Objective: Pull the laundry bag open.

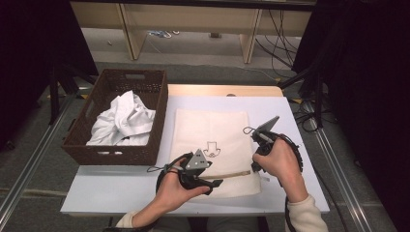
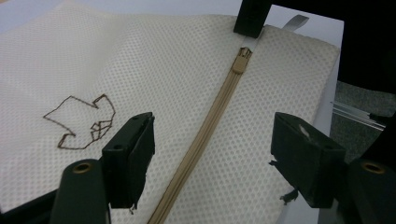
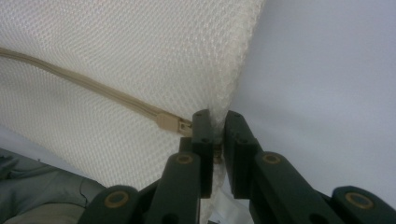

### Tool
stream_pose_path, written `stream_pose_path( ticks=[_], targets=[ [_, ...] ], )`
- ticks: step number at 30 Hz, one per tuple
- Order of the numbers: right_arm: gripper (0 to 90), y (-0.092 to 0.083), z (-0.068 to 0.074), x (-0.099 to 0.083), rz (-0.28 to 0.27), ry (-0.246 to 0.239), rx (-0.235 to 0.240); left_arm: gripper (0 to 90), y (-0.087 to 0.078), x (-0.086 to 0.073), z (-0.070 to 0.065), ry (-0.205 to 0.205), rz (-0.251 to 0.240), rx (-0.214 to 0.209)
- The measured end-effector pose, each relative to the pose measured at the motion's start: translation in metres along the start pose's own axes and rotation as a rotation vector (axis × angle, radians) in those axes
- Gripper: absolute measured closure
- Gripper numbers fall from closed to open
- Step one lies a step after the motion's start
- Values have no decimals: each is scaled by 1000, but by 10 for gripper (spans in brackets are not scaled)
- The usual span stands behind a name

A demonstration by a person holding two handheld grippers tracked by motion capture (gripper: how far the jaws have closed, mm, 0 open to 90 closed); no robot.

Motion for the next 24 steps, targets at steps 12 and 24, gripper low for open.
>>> stream_pose_path(
  ticks=[12,24],
  targets=[
    [841,0,1,1,-8,-14,-2,315,21,0,-4,-13,7,-74],
    [842,2,-3,5,-38,-75,-4,325,40,10,-16,18,-2,-130]
  ],
)
Point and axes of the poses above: each handheld gripper's, and its own axes: y roughly forward along the jaws, x roughly out of its top, z roughly to its left, the point moved 10 cm from there along y, roughly forward along the jaws, and after that the axes turned 2 degrees about z, right-handed, at the moved point
